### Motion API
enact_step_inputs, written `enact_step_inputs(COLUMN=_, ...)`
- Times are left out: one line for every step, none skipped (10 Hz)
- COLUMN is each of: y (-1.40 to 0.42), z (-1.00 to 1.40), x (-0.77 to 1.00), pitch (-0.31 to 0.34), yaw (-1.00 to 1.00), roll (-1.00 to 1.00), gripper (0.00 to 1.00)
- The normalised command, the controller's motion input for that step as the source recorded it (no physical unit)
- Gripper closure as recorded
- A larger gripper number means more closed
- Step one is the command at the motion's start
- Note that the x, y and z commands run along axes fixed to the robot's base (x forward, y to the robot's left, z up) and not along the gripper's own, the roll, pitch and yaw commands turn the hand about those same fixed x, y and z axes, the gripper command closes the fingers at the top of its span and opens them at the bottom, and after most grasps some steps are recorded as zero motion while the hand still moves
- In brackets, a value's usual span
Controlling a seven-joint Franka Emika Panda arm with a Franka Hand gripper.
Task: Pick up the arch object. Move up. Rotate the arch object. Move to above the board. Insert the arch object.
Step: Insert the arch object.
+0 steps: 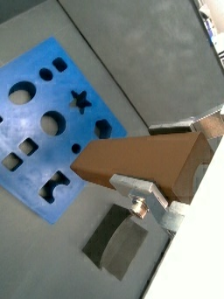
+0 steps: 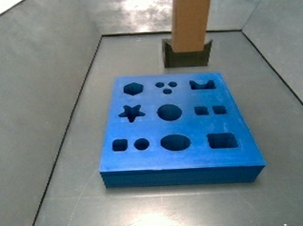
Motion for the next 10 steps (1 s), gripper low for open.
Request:
enact_step_inputs(y=0.05, z=-0.23, x=1.00, pitch=0.053, yaw=0.00, roll=0.09, gripper=1.00)
enact_step_inputs(y=0.06, z=-0.23, x=1.00, pitch=0.056, yaw=0.00, roll=0.09, gripper=1.00)
enact_step_inputs(y=0.04, z=-0.30, x=1.00, pitch=0.127, yaw=0.00, roll=0.16, gripper=1.00)
enact_step_inputs(y=0.03, z=-0.31, x=1.00, pitch=0.183, yaw=0.00, roll=0.18, gripper=1.00)
enact_step_inputs(y=0.02, z=-0.30, x=1.00, pitch=0.210, yaw=0.00, roll=0.18, gripper=1.00)
enact_step_inputs(y=0.01, z=-0.28, x=1.00, pitch=0.199, yaw=0.00, roll=0.17, gripper=1.00)
enact_step_inputs(y=0.00, z=-0.25, x=1.00, pitch=0.179, yaw=0.00, roll=0.16, gripper=1.00)
enact_step_inputs(y=0.00, z=-0.23, x=1.00, pitch=0.164, yaw=0.00, roll=0.15, gripper=1.00)
enact_step_inputs(y=0.00, z=-0.21, x=1.00, pitch=0.137, yaw=0.00, roll=0.13, gripper=1.00)
enact_step_inputs(y=0.03, z=-0.14, x=1.00, pitch=0.097, yaw=0.00, roll=0.07, gripper=1.00)
